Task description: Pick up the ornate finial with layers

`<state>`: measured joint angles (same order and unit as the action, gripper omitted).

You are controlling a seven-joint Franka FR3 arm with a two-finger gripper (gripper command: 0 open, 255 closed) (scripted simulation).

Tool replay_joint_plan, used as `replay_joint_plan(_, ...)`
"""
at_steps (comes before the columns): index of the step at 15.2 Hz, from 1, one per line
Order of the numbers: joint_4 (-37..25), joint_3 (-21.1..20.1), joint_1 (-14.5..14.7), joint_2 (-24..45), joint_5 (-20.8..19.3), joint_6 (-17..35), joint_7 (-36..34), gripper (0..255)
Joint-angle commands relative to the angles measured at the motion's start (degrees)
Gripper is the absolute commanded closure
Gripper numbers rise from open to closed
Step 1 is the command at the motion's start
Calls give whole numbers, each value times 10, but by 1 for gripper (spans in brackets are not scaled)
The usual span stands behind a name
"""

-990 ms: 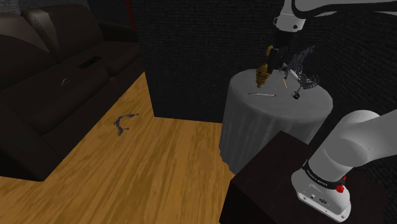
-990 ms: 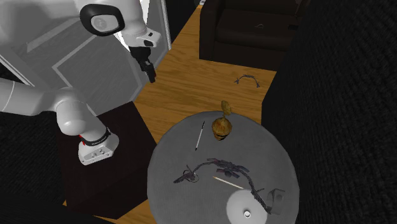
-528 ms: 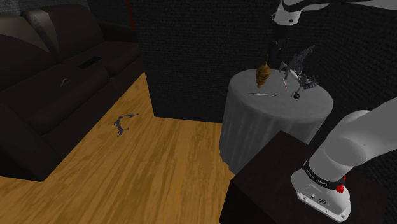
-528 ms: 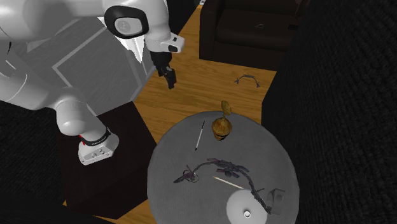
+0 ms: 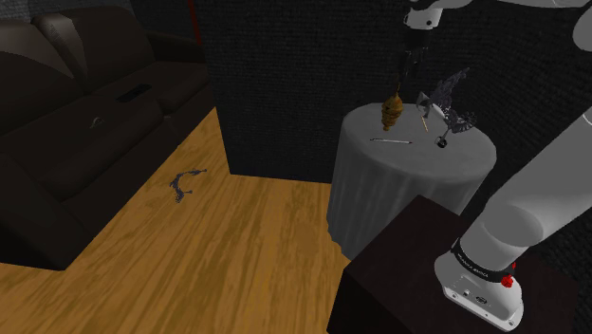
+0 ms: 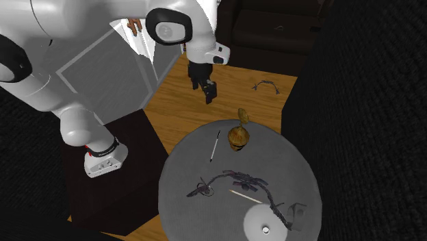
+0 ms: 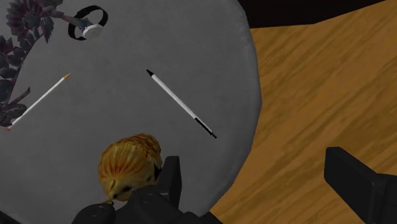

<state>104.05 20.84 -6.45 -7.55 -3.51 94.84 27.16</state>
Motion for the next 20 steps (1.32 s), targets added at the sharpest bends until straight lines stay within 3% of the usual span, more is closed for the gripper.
replay_joint_plan(1, -52, 15, -7, 48, 13, -8, 26, 0)
replay_joint_plan(7, -240, 47, -53, 206, 69, -58, 101, 0)
replay_joint_plan(12, -477, 50, -131, 370, 130, -145, 146, 0)
replay_joint_plan(20, -370, 50, -111, 340, 118, -68, 144, 0)
